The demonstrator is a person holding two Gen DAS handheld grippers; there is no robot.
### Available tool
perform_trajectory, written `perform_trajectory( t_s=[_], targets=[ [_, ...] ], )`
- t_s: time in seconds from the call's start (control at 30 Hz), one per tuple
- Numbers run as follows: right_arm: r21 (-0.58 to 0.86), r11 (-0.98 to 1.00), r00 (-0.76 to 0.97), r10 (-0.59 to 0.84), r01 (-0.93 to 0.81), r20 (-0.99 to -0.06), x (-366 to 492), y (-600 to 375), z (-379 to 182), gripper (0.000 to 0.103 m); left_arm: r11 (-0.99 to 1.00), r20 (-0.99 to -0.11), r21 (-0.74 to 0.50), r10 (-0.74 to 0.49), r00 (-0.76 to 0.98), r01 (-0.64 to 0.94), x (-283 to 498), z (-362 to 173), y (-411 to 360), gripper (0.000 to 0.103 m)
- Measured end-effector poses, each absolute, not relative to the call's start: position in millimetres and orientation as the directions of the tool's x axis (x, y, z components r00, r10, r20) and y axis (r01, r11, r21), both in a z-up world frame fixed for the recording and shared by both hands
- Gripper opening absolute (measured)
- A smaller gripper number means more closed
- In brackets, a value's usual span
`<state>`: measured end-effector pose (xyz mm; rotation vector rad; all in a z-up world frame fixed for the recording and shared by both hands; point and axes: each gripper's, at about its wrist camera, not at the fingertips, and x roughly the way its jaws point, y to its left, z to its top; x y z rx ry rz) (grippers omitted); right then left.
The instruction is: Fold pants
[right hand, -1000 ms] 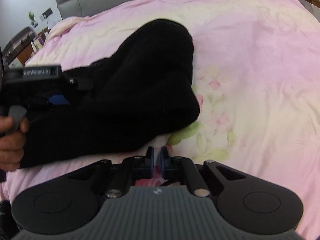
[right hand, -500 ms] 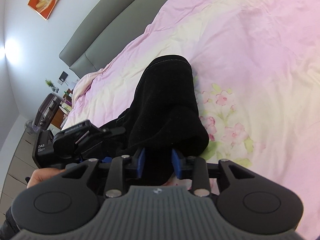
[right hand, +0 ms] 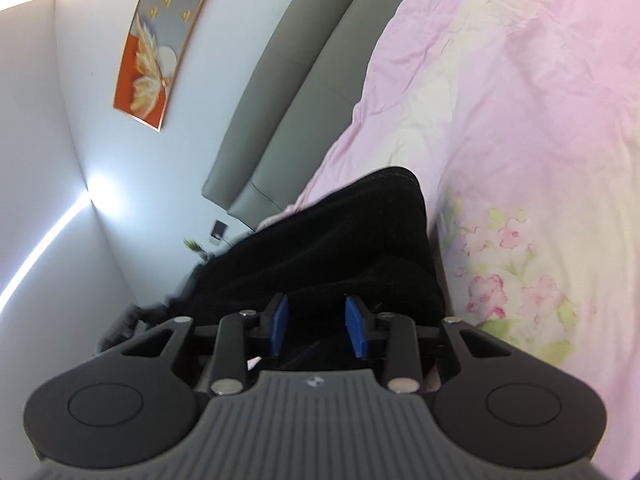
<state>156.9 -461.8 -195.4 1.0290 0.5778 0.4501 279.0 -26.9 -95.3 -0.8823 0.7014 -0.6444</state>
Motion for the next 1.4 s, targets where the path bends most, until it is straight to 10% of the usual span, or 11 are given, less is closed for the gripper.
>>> perform_trajectory(
  t_s=[0.13,0.5,0.6,0.97,1.07,1.4],
  targets=[
    [0.873,0.481,0.788,0.569,-0.085,-0.237,153.8,-462.8,-188.9,0.031,0.647,-0.547,-0.761,-0.611,0.572,-0.037,274.5,-153.3,-8.3,0.016],
    [-0.182,0.955,0.82,0.094,-0.234,-0.564,147.1,-314.8,-188.3,0.055,0.448,-0.369,-0.894,-0.699,0.612,-0.027,285.7,-115.5,-7.5,0.015],
    [-0.282,0.93,0.816,0.032,-0.236,-0.577,152.4,-294.3,-203.2,0.042,0.471,-0.349,-0.881,-0.71,0.611,0.044,293.8,-88.8,-20.9,0.015],
    [-0.419,0.884,0.79,-0.102,-0.208,-0.605,155.9,-290.4,-223.1,0.051,0.59,-0.55,-0.797,-0.623,0.556,-0.127,291.4,-145.9,-16.7,0.016],
    [-0.394,0.897,0.785,-0.093,-0.202,-0.613,157.0,-296.5,-221.4,0.052,0.542,-0.571,-0.812,-0.658,0.491,-0.218,288.7,-184.0,-8.5,0.023],
    [-0.374,0.905,0.783,-0.078,-0.205,-0.617,161.7,-295.1,-221.0,0.053,0.565,-0.588,-0.808,-0.761,0.274,-0.167,344.1,-209.6,-27.1,0.095]
  ],
)
